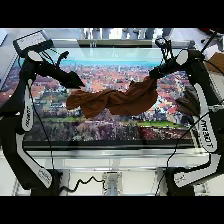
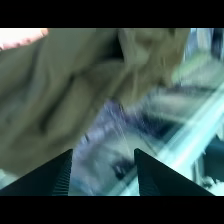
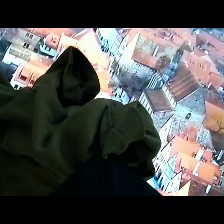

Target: Fold the shirts.

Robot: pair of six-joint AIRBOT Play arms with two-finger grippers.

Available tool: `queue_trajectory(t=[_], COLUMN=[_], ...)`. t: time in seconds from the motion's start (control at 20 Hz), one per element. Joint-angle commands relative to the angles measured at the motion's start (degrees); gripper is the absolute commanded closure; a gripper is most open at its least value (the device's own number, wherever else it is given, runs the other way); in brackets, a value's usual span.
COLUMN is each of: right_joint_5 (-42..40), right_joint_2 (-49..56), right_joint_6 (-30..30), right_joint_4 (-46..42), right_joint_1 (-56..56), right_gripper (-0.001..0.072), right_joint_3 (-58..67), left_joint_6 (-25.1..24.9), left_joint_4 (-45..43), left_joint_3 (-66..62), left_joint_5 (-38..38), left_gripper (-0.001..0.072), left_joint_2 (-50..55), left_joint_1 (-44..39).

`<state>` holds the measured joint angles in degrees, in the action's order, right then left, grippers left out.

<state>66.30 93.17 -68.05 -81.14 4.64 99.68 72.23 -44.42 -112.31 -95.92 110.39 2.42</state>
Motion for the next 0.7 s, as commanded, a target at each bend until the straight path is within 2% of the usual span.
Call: queue_trajectory(t=[0.0,0.05,0.25,0.35,0.5,0.6,0.65], right_joint_5=[2.86,2.89,2.86,2.91,3.72,4.02,4.17], right_joint_2=[0.09,0.09,0.07,0.07,0.07,0.07,0.07], right_joint_6=[0.44,0.42,0.42,0.42,0.44,0.42,0.44], right_joint_4=[0.11,0.22,2.21,3.52,5.2,6.32,6.86], right_joint_1=[-0.04,-0.04,-0.02,-0.02,-0.02,-0.02,-0.02], right_gripper=[0.0681,0.0682,0.0682,0.0682,0.0682,0.0681,0.0682], right_joint_3=[-0.02,-0.02,-0.02,-0.02,-0.02,-0.02,-0.02], left_joint_6=[5.75,7.19,7.8,7.5,3.26,1.55,1.44], left_joint_4=[-3.28,-3.1,2.36,1.27,-1.05,-7.19,-10.16], left_joint_3=[0.02,0.72,9.86,16.92,30.4,36.11,38.23], left_joint_5=[-8.28,-10.14,-9.53,-9.22,-4.66,-1.42,0.94], left_gripper=[0.034,0.0391,0.044,0.0482,0.0483,0.0474,0.0412], left_joint_2=[-0.46,-1.16,-9.73,-14.82,-21.0,-21.27,-21.2], left_joint_1=[1.46,3.39,10.03,10.51,7.23,3.98,2.54])
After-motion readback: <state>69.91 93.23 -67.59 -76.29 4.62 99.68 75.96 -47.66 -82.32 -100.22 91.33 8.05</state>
